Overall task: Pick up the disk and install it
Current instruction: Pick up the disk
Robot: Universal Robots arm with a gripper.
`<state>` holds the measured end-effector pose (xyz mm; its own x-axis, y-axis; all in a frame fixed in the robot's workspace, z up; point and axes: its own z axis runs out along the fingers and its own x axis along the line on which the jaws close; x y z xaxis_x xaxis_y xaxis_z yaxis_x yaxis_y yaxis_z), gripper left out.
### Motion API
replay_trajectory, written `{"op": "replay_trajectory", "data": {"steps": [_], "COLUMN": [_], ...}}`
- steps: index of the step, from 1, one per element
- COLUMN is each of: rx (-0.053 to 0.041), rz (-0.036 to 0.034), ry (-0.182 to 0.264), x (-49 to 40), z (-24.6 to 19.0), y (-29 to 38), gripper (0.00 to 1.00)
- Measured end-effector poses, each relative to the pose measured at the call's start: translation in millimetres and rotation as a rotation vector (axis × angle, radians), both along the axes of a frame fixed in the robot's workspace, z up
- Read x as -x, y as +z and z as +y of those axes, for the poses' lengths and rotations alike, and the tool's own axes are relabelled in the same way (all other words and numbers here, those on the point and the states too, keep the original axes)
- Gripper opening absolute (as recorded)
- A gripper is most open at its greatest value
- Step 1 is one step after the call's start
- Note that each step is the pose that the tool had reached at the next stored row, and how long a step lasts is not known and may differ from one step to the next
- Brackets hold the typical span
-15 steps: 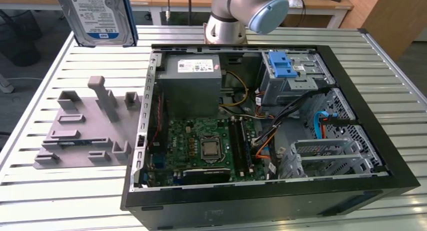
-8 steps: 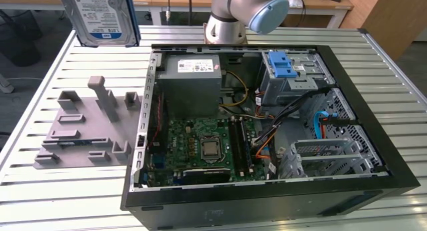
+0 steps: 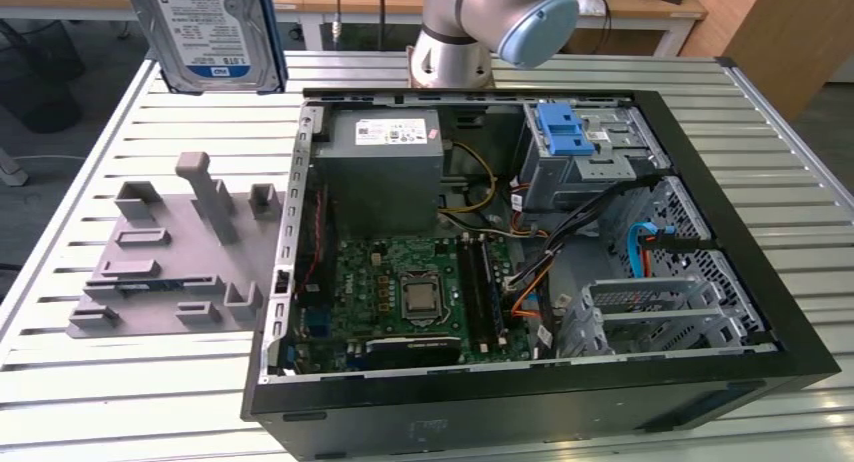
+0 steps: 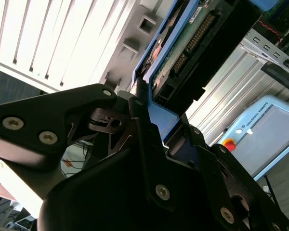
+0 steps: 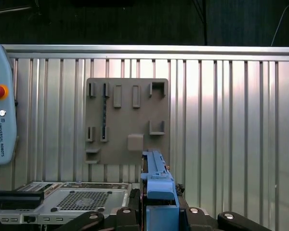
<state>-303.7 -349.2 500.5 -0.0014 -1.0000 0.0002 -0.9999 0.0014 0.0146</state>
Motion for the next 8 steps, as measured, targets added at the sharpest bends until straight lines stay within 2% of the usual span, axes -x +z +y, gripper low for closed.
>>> {"op": "replay_trajectory", "data": {"steps": [8], "rx": [0.0000], "rz": [0.0000], "ry": [0.000], "x": [-6.6], "z": [0.0], "y": [0.0], "gripper": [0.36]}}
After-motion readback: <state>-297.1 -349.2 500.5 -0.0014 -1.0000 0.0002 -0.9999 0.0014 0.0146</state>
